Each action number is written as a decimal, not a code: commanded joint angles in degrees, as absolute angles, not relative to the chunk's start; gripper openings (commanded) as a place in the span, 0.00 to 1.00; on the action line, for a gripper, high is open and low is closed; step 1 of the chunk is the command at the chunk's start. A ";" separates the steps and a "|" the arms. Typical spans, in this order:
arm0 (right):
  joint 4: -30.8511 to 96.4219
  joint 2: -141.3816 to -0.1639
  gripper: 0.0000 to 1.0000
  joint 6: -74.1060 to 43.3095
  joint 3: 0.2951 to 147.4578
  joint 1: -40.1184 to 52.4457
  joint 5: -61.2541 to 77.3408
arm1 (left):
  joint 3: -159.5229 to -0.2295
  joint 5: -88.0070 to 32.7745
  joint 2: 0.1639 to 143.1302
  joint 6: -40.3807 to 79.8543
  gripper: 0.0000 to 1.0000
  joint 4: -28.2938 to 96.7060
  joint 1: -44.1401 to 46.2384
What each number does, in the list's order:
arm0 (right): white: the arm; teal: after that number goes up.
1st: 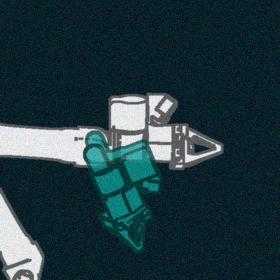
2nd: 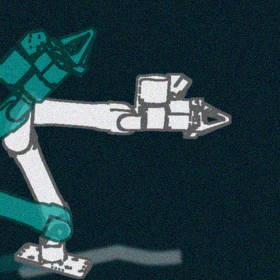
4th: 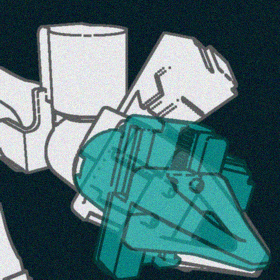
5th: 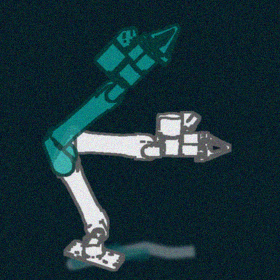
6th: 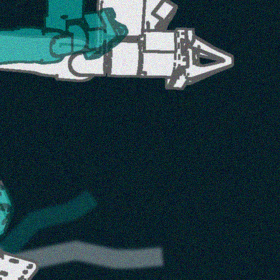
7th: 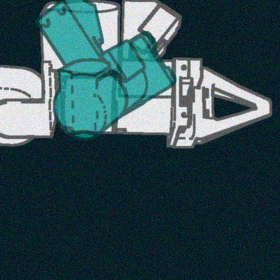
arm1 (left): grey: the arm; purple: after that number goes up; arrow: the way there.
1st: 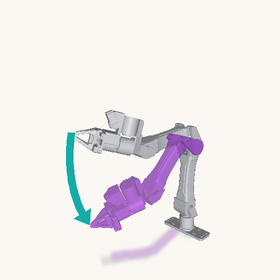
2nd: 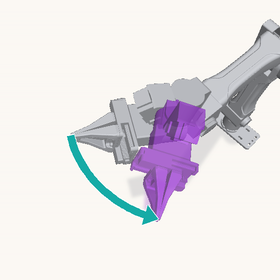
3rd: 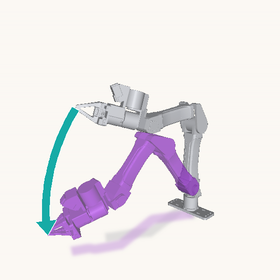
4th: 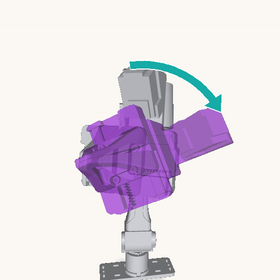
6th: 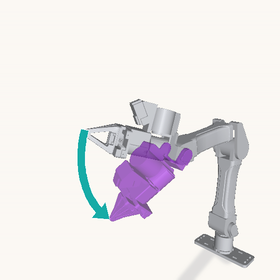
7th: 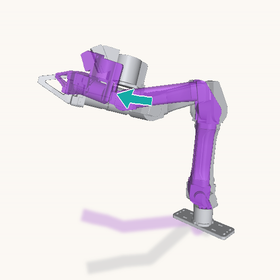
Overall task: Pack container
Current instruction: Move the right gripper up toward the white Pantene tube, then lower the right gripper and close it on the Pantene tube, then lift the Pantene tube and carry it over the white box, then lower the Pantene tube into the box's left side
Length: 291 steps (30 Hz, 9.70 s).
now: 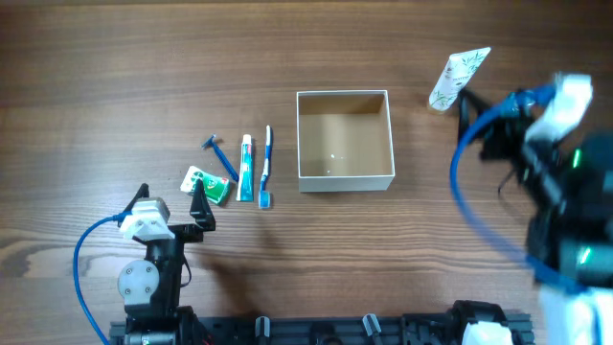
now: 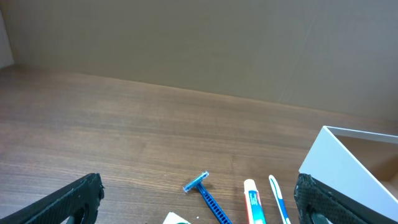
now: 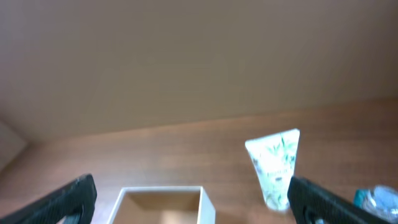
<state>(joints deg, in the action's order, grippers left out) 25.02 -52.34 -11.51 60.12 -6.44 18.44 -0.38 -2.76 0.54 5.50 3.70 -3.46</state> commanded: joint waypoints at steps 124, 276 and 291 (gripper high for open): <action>50.17 -98.45 1.00 -84.77 94.11 -7.03 10.35 | -0.34 -1.87 0.38 6.48 1.00 4.32 -3.18; 65.56 -98.28 0.04 -31.42 94.17 21.58 0.91 | -0.34 -1.87 0.38 6.48 1.00 4.32 -3.18; 62.76 -98.80 0.04 -28.45 94.17 21.61 11.33 | -0.34 -1.87 0.38 6.48 1.00 4.32 -3.18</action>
<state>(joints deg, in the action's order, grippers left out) 63.92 -98.54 -30.48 93.41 21.30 5.96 -0.38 -2.59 0.54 5.50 3.70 -3.46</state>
